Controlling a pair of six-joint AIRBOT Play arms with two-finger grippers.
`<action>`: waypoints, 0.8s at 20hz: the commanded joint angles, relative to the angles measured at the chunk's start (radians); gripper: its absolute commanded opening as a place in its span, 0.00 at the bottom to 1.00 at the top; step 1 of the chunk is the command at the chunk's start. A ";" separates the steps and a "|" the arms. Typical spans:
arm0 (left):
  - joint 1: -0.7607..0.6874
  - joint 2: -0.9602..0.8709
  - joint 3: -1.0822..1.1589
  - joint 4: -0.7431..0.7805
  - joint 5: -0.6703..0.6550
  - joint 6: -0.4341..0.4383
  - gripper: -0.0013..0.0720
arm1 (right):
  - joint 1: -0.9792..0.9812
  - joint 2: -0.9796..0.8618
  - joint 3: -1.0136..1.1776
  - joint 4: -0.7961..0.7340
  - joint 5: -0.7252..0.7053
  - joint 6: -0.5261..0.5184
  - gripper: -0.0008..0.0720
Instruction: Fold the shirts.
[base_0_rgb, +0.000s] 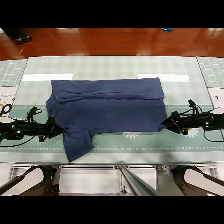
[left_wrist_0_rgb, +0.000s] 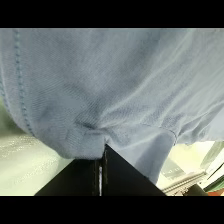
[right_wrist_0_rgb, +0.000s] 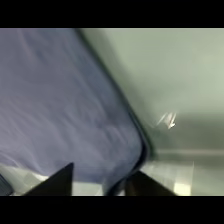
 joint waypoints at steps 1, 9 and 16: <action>0.000 -0.001 0.001 0.000 0.000 0.000 0.06 | 0.054 -0.067 0.032 0.086 -0.080 -0.044 0.08; -0.001 -0.003 0.195 -0.005 -0.044 0.021 0.06 | 0.053 -0.063 0.183 0.069 0.040 -0.105 0.04; -0.072 -0.199 0.496 -0.083 -0.041 -0.008 0.06 | 0.055 -0.128 0.404 0.170 0.037 -0.114 0.04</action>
